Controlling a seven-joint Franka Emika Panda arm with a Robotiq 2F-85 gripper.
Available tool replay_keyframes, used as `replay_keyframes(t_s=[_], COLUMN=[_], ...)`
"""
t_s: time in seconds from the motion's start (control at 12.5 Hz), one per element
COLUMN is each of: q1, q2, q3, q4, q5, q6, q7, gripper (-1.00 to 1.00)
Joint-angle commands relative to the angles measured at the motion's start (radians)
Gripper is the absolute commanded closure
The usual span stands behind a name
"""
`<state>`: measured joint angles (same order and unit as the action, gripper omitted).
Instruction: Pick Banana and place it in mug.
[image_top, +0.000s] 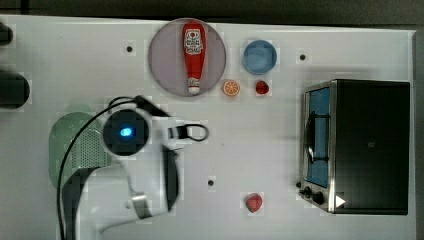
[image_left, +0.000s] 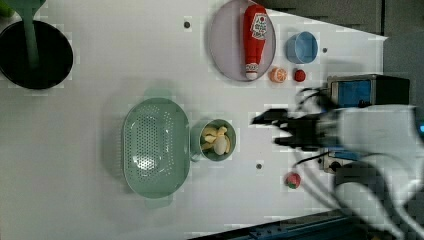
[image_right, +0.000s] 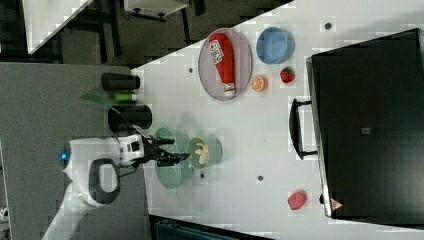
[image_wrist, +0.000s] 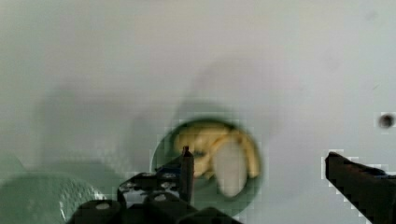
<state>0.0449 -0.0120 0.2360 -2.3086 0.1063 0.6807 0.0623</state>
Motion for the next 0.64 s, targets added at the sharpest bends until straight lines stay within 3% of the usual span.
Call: replay_keyframes(t_s=[0.08, 0.32, 0.64], q1=[-0.08, -0.085, -0.084], q2=[-0.109, -0.174, -0.181], q3=[-0.141, -0.249, -0.283], q4=[0.146, 0.266, 0.438], q5=[-0.03, -0.038, -0.104], q6=[-0.11, -0.334, -0.577], q7=[-0.007, -0.039, -0.039], gripper=[-1.0, -1.0, -1.0])
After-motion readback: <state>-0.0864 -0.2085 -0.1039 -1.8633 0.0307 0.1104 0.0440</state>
